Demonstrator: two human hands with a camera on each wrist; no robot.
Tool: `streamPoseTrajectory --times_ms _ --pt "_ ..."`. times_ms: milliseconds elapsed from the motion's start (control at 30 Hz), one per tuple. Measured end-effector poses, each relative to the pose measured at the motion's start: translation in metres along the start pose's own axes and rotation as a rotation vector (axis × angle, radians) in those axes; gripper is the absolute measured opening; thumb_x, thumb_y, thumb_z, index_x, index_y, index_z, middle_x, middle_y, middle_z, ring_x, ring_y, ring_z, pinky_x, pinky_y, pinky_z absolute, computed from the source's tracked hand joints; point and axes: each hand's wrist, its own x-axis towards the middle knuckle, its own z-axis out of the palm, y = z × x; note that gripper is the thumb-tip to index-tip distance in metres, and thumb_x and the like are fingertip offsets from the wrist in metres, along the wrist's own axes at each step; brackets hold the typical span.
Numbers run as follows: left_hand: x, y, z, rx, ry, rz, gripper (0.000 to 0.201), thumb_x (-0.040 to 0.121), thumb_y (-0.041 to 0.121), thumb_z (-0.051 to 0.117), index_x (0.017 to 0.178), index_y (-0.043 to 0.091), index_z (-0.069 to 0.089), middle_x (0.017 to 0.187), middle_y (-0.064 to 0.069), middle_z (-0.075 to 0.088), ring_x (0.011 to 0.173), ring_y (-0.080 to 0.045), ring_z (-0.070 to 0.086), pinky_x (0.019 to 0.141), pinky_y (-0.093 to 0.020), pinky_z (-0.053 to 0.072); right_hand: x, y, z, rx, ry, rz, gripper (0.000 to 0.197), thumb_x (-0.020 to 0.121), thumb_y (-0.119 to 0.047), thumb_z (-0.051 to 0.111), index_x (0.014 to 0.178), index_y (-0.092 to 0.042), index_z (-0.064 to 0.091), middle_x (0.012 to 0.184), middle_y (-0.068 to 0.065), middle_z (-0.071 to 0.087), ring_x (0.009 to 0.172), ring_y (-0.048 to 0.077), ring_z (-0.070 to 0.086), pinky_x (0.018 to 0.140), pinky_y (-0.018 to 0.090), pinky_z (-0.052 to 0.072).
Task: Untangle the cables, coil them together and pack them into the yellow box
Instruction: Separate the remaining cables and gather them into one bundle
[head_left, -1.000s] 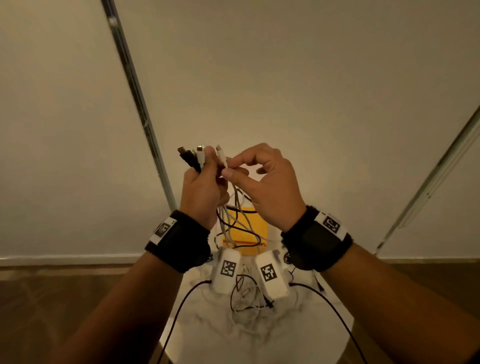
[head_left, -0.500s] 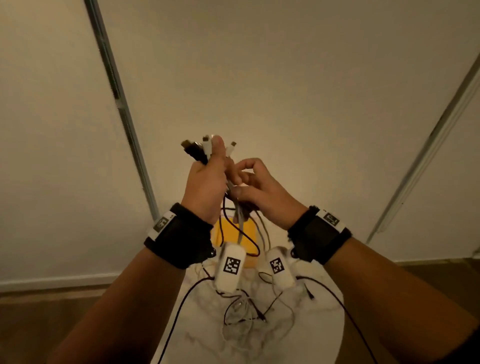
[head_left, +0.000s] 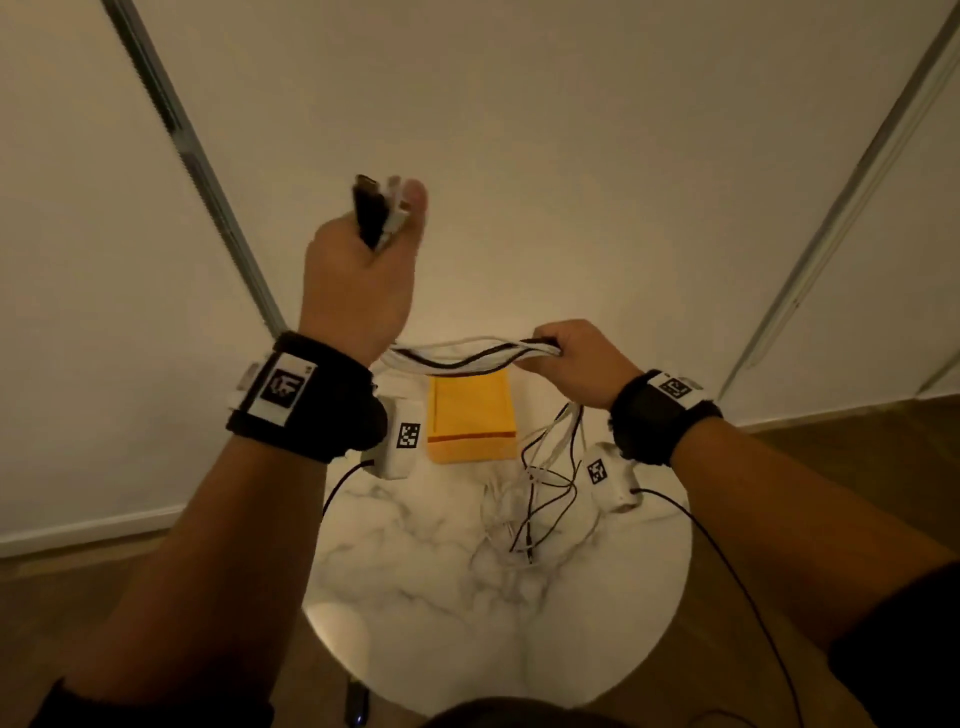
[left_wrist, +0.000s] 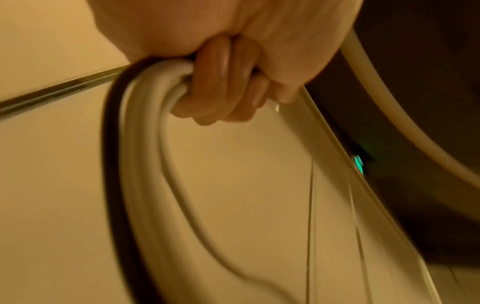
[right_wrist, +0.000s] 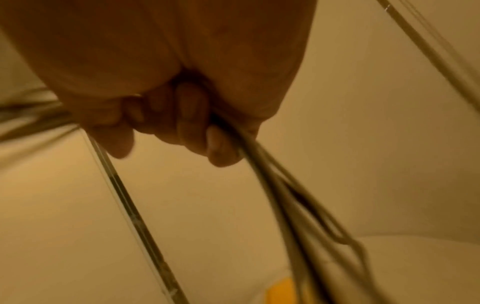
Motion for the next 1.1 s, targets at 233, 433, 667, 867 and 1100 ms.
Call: streamPoseTrajectory --times_ms 233,433,667,867,1100 --pt "-0.022 -0.028 0.018 0.421 -0.538 0.088 0.075 0.059 0.083 0.072 0.105 0.024 0.072 0.096 0.007 0.073 0.087 -0.014 0.067 0.078 -0.033 0.052 0.017 -0.065 -0.019 -0.139 0.101 -0.17 0.015 0.08 -0.01 0.068 0.069 -0.006 0.058 0.061 0.004 0.053 0.056 0.014 0.043 0.054 0.034 0.036" --pt "-0.022 -0.025 0.018 -0.186 -0.466 0.021 0.054 0.095 0.007 0.068 0.05 0.036 0.064 0.056 0.008 0.063 0.064 -0.021 0.063 0.07 -0.039 0.048 0.032 -0.067 -0.022 -0.1 0.188 -0.271 0.014 0.083 -0.014 0.064 0.073 -0.009 0.056 0.064 0.003 0.054 0.059 0.019 0.049 0.057 0.034 0.039" --pt "-0.01 -0.01 0.019 -0.709 -0.224 -0.084 0.047 0.089 -0.004 0.063 0.057 0.021 0.04 0.05 -0.003 0.041 0.046 -0.018 0.049 0.053 -0.025 0.044 0.013 0.036 0.022 0.072 0.058 0.084 0.051 0.091 -0.045 0.07 0.06 -0.019 0.039 0.057 0.001 0.036 0.051 0.013 0.033 0.058 0.031 0.034" --pt "-0.011 -0.004 0.018 -0.868 -0.15 -0.127 0.053 0.078 0.009 0.072 0.07 0.016 0.02 0.06 -0.013 0.032 0.038 -0.015 0.045 0.04 -0.024 0.033 0.008 0.069 0.025 0.168 0.064 0.109 0.049 0.09 -0.034 0.074 0.058 -0.021 0.04 0.052 -0.009 0.04 0.047 0.008 0.036 0.054 0.027 0.035" --pt "0.027 0.003 -0.039 -0.983 -0.18 -0.179 0.035 0.089 0.027 0.072 0.072 0.023 0.041 0.063 0.005 0.042 0.042 -0.015 0.04 0.043 -0.026 0.037 -0.011 0.125 0.034 -0.167 -0.05 0.223 0.045 0.091 -0.039 0.069 0.059 -0.02 0.044 0.06 -0.001 0.049 0.06 0.021 0.05 0.062 0.034 0.039"
